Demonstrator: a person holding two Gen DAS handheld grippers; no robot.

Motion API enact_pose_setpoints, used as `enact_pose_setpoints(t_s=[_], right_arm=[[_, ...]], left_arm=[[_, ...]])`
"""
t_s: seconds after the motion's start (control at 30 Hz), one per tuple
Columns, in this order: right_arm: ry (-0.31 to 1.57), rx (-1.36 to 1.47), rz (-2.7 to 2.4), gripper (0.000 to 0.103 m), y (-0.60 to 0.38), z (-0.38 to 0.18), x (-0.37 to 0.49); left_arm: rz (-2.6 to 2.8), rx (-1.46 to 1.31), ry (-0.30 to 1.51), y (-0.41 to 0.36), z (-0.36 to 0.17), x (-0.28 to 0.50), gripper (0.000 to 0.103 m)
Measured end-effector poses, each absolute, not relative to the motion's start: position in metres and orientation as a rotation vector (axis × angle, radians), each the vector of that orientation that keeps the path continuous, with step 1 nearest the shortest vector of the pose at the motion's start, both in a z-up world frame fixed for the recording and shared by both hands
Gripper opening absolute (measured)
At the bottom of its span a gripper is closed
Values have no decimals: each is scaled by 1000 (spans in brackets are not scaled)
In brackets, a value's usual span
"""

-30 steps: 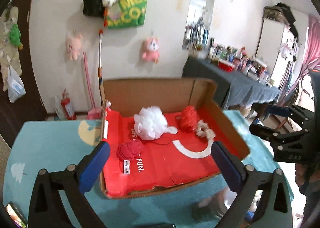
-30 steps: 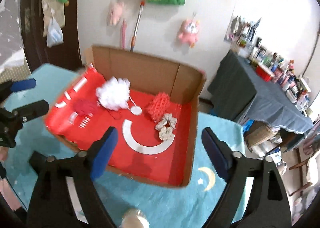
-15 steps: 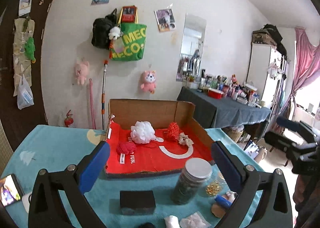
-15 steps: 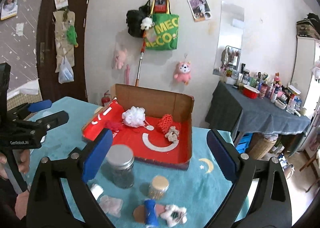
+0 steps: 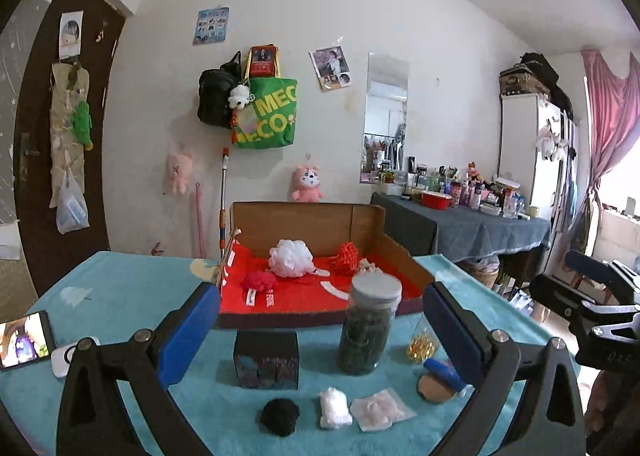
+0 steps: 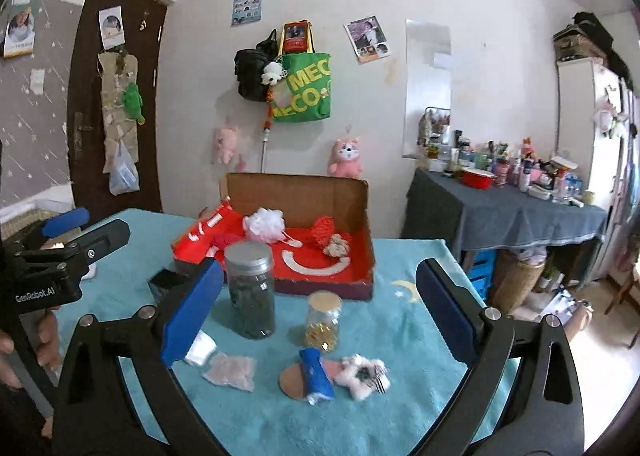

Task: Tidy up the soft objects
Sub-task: 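Withdraw both tools from the box back over the table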

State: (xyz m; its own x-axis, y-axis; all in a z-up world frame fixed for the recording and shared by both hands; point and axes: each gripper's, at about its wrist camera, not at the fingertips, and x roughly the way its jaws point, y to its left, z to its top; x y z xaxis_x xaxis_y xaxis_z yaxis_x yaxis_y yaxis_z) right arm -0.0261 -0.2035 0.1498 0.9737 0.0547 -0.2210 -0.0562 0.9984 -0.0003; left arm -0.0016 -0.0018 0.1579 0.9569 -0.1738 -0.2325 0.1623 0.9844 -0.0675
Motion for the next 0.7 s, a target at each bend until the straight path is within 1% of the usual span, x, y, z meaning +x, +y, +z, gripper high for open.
enact_pose_setpoints(t_s=[0.3,0.57,0.7], right_arm=[[269,43,29,99,-211,103,-30],[309,57,-2,99,-213,66,-28],[375,67,6,99,-212,47,-20]], left_arm=[[-114,-14,249,-12,113,-14,103],[-77,16,330,-15,69,-14,103],[-88,15,376,-16,54,-10,103]])
